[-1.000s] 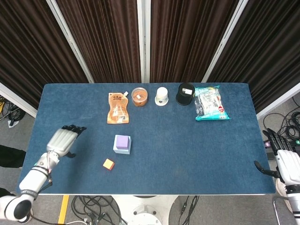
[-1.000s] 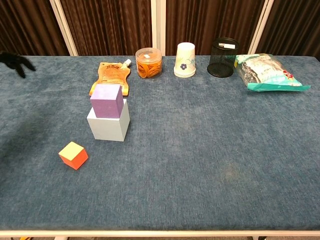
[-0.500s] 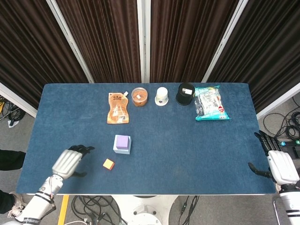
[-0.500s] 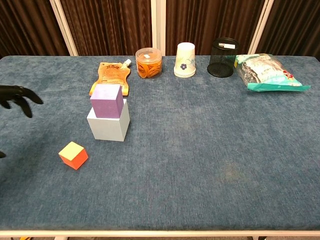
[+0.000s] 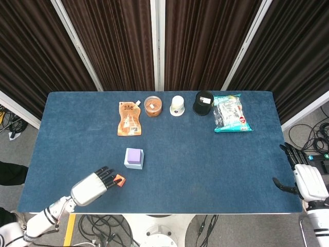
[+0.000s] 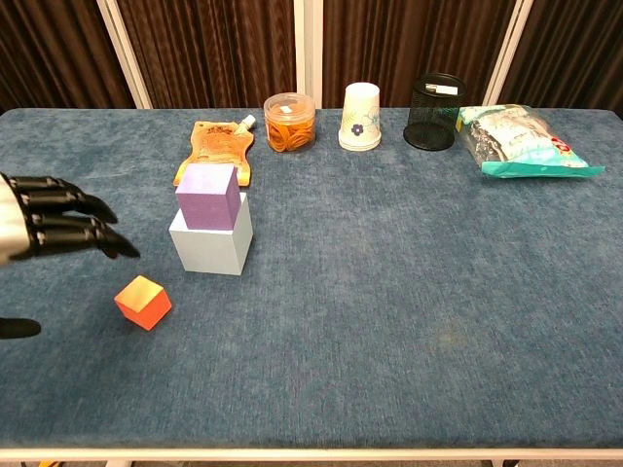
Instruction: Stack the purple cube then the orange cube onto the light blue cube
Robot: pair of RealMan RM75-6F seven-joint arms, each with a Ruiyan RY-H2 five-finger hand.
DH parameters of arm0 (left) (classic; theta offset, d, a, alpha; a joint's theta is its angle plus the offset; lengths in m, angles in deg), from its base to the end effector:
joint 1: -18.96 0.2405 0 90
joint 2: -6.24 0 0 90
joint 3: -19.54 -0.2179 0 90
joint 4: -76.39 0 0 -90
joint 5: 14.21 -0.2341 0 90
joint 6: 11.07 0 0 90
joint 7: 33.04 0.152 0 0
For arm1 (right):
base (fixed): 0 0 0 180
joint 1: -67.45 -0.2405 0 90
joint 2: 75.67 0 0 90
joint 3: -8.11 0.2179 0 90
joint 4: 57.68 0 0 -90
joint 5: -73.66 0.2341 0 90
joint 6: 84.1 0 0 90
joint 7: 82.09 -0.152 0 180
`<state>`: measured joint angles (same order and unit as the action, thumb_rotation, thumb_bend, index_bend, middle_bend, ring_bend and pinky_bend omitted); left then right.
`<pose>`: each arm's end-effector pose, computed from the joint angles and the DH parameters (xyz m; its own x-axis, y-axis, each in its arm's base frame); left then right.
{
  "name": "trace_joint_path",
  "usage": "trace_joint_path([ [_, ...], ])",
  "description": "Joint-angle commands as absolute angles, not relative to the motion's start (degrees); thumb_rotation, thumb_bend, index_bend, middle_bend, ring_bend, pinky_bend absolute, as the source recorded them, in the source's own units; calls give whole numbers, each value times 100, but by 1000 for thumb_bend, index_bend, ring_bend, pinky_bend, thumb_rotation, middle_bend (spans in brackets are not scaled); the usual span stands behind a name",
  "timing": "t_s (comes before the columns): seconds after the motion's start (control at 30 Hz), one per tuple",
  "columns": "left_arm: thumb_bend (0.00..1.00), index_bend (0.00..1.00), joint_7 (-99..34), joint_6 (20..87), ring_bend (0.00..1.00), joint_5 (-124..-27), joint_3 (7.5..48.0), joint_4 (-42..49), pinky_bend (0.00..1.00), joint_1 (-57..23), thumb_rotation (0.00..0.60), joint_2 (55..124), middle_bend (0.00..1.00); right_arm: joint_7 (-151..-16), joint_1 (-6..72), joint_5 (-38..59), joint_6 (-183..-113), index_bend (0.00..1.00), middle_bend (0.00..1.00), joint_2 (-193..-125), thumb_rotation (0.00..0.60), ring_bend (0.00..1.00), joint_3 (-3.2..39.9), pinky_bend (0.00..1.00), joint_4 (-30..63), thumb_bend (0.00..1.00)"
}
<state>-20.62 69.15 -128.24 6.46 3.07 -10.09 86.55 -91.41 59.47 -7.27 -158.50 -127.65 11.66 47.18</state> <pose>-0.2090 0.1996 -0.0065 0.6983 -0.0976 0.7091 0.3669 -0.8018 -0.4717 -0.2700 -0.2005 0.1384 0.2197 -0.1534 0.9634 -0.9729 0.0388 0.2281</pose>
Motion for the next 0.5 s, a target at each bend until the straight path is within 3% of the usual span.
trace_joint_path([
  [0.03, 121, 276, -2040, 7082, 241, -13263, 619, 681, 289, -1251, 600, 8856, 440, -9126, 5950, -732, -15854, 0, 6, -12771, 600, 0, 1158, 0, 4721, 176],
  [0.5, 123, 276, -1538, 6648, 255, -14032, 738, 1630, 300, -1987, 600, 9389, 448, -9243, 5956, -734, -15877, 0, 8, -12728, 600, 0, 1173, 0, 4707, 176],
])
